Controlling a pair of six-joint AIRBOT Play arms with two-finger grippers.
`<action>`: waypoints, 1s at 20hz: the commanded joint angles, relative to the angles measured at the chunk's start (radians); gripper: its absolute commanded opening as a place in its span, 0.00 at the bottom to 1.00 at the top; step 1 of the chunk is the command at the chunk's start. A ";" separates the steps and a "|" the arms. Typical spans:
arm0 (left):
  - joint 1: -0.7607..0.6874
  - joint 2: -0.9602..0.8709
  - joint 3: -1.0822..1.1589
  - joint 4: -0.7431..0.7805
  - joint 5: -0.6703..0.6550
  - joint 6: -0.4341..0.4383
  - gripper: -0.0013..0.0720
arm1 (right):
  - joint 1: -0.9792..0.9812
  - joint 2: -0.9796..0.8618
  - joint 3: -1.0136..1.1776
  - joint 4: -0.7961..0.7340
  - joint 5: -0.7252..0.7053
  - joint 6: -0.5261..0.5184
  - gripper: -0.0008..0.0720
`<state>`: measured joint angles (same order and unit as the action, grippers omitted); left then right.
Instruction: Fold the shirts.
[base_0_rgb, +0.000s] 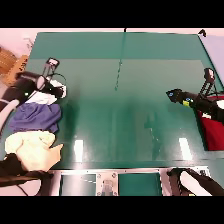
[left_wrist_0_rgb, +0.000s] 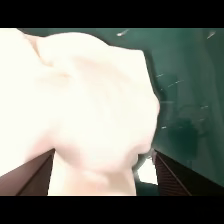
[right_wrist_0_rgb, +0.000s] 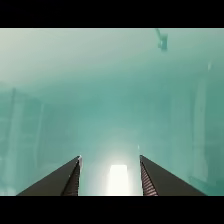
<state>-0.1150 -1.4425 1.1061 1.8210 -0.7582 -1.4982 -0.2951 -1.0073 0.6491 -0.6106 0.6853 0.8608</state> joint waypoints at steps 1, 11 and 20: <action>0.001 -0.143 0.000 0.067 0.082 -0.020 1.00 | 0.001 0.000 -0.031 0.000 0.005 0.000 0.50; -0.095 -0.092 0.373 -0.056 -0.239 0.067 0.05 | 0.000 0.000 -0.018 0.000 0.087 0.048 0.03; -0.481 0.016 0.464 -0.538 -0.314 0.119 0.06 | -0.001 0.000 0.116 0.000 0.307 0.109 0.03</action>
<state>-0.4885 -1.4170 1.5749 1.4609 -1.0645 -1.3899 -0.2955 -1.0073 0.7330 -0.6113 0.9245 0.9401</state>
